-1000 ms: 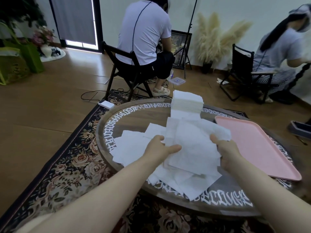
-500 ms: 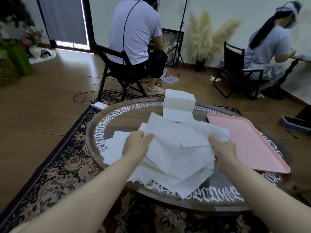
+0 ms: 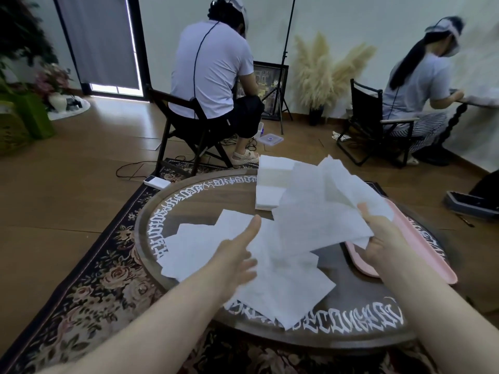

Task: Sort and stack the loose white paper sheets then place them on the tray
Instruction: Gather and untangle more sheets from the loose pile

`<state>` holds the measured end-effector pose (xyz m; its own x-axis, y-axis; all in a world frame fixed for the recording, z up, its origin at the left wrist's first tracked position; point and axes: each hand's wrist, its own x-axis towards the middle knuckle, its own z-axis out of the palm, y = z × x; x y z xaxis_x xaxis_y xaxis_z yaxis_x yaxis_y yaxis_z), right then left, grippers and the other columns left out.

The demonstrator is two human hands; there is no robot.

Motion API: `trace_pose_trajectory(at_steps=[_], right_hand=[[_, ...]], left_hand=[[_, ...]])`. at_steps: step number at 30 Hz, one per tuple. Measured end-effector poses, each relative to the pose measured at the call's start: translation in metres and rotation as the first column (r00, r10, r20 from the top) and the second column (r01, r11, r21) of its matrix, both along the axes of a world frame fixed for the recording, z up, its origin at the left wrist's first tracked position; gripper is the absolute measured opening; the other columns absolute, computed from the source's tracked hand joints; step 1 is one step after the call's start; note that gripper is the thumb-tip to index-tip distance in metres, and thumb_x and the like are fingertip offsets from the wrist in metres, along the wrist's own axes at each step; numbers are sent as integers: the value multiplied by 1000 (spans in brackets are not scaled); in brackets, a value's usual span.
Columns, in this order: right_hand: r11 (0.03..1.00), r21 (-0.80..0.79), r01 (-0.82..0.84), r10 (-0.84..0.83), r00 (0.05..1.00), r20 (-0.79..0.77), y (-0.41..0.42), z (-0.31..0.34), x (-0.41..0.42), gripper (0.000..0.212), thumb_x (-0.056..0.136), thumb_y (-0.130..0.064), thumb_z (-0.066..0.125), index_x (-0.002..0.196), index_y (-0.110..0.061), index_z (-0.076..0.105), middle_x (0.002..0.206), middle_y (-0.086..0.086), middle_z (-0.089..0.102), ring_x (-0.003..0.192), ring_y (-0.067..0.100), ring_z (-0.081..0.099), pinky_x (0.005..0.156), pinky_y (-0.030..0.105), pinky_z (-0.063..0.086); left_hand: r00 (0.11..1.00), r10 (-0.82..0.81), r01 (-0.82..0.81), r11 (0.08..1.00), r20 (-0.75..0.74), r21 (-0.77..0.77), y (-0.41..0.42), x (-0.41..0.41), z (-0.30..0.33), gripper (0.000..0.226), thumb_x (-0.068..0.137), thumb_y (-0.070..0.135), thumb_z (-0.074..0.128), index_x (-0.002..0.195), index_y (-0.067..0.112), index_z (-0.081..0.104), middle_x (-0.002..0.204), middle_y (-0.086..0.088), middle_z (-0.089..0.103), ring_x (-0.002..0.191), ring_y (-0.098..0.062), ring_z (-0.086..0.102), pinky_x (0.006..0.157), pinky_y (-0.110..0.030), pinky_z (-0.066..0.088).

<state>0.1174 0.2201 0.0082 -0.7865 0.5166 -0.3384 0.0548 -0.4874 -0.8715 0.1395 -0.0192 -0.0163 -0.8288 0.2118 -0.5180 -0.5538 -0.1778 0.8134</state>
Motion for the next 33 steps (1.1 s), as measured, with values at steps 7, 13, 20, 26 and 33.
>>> trace_pose_trajectory(at_steps=[7,13,20,26,33], right_hand=[[966,-172,-192,176,979,-103,-51,-13,10,30,100,-21,55,126,-8,59,102,9,73,80,26,70,66,41,57],[875,-63,-480,477,877,-62,-55,-23,24,41,71,-8,72,111,-4,69,103,11,76,85,24,73,70,40,61],[933,-82,-350,347,936,-54,-42,-28,14,34,83,-6,71,117,-4,69,106,14,75,99,29,71,78,44,60],[967,28,-253,252,941,-225,-24,-9,7,35,89,-11,65,123,-8,65,109,11,74,91,26,74,63,34,61],[888,161,-431,460,822,-335,-32,-3,9,38,76,-20,68,113,-19,71,116,3,73,102,20,72,69,31,61]], left_hand=[[975,197,-220,872,99,438,58,10,10,61,82,49,68,127,11,56,118,-11,68,105,-26,67,78,-41,57],[854,513,-463,826,-87,322,26,-36,3,26,99,12,55,126,14,56,115,-8,68,100,-30,66,79,-45,56],[868,388,-346,920,-310,182,6,-56,8,20,95,-1,56,94,17,65,86,4,73,79,-15,68,73,-32,56],[791,483,-500,864,-376,59,-10,-69,14,23,93,-5,49,101,12,62,89,1,65,80,-19,61,75,-33,50],[958,180,-198,978,-223,-61,2,-60,3,19,94,-3,55,98,13,62,81,-4,66,66,-19,60,55,-26,46]])
